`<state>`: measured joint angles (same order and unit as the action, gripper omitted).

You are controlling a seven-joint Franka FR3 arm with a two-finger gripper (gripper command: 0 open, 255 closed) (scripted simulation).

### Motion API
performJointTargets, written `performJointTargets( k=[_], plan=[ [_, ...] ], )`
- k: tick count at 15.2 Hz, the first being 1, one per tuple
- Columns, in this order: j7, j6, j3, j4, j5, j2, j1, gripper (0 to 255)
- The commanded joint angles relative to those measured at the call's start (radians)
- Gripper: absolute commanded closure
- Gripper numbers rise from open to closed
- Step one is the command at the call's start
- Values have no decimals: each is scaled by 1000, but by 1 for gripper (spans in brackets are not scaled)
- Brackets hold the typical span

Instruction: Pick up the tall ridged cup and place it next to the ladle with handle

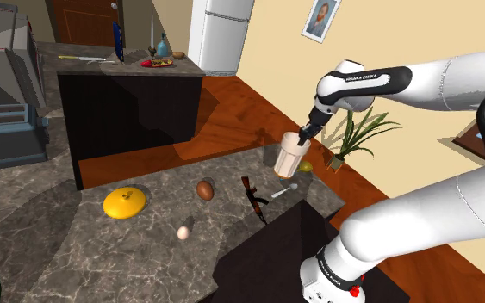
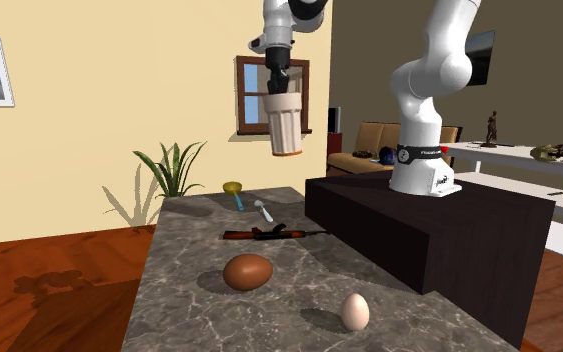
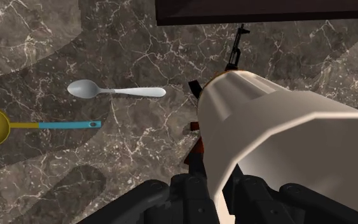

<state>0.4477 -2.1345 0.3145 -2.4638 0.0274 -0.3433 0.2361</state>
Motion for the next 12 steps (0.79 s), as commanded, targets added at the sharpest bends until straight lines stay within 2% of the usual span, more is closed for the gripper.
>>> performJointTargets(
  k=[1,7,12],
  plan=[
    [54,5,38,7,13,3,24,255],
    [217,21,151,81,24,66,77,255],
    [364,37,243,173,2,152,112,255]
  ],
)
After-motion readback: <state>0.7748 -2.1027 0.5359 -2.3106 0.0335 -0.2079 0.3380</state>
